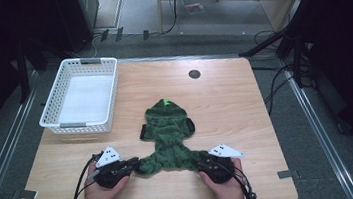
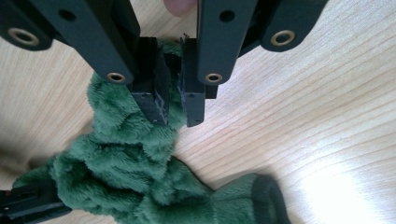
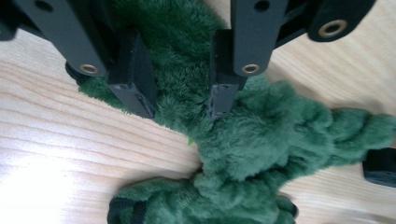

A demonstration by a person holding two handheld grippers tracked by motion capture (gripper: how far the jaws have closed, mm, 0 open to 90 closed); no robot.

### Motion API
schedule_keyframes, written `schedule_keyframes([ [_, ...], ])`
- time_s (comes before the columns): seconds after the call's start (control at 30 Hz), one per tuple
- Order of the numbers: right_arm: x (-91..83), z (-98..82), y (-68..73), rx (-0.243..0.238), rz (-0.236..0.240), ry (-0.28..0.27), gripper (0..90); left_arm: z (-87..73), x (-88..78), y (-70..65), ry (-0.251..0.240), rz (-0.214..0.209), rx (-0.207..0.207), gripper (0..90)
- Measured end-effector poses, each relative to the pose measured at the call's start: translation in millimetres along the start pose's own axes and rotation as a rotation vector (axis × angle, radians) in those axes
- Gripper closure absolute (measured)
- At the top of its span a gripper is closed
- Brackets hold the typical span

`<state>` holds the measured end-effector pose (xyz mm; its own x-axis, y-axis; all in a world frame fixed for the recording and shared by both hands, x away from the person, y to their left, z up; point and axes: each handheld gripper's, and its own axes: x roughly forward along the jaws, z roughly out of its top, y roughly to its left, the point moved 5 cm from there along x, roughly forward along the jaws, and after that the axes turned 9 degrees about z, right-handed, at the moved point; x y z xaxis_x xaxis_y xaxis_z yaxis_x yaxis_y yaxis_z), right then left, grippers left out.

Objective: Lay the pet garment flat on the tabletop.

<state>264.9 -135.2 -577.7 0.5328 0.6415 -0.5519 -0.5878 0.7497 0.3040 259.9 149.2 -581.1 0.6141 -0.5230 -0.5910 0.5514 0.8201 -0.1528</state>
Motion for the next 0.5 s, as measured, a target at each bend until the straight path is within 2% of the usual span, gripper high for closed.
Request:
schedule_keyframes([
  [0.03, 0.0, 0.0, 0.0, 0.0, 0.0, 0.0, 61.5, 0.0, 0.0, 0.0, 0.0, 0.0, 0.0, 77.4],
  [0.07, -4.5, 5.2, 5.5, -0.011, 0.047, -0.043, 57.6, 2.5, -2.4, 2.9, -0.018, -0.019, -0.043, 74.2],
  [0.1, -6.4, 9.3, 8.6, -0.018, 0.069, -0.061, 56.4, 2.5, -2.4, 2.9, -0.018, -0.019, -0.043, 71.6],
  [0.13, -7.7, 14.5, 11.8, -0.035, 0.086, -0.078, 56.2, 4.5, -3.5, 4.9, -0.03, -0.014, -0.063, 68.9],
  [0.17, -8.0, 20.5, 15.1, -0.05, 0.095, -0.086, 56.2, 9.7, -3.6, 6.3, -0.047, -0.025, -0.11, 66.4],
  [0.2, -8.0, 20.5, 15.1, -0.05, 0.095, -0.086, 56.2, 9.7, -3.6, 6.3, -0.047, -0.025, -0.11, 64.1],
  [0.23, -4.0, 33.2, 19.3, -0.091, 0.093, -0.076, 56.5, 12.8, -2.5, 5.3, -0.044, -0.021, -0.108, 61.8],
  [0.3, 3.5, 43.5, 21.3, -0.114, 0.068, -0.055, 56.8, 25.7, 7.6, -3.7, -0.026, -0.006, -0.077, 57.3],
  [0.37, 16.4, 48.1, 20.4, -0.099, 0.07, 0.004, 56.7, 33.6, 18.7, -10.0, 0.0, 0.01, -0.075, 54.6],
  [0.4, 24.5, 47.8, 18.3, -0.092, 0.051, 0.046, 57.1, 36.0, 24.7, -13.5, 0.014, 0.02, -0.07, 53.2],
  [0.43, 24.5, 47.8, 18.3, -0.092, 0.051, 0.046, 57.1, 36.0, 24.7, -13.5, 0.014, 0.02, -0.07, 53.0],
  [0.47, 39.2, 44.6, 14.3, -0.084, 0.019, 0.111, 58.2, 37.9, 30.8, -16.9, 0.03, 0.037, -0.066, 52.6],
  [0.5, 39.2, 44.6, 14.3, -0.084, 0.019, 0.111, 58.2, 39.7, 36.2, -20.7, 0.036, 0.043, -0.061, 52.6],
])
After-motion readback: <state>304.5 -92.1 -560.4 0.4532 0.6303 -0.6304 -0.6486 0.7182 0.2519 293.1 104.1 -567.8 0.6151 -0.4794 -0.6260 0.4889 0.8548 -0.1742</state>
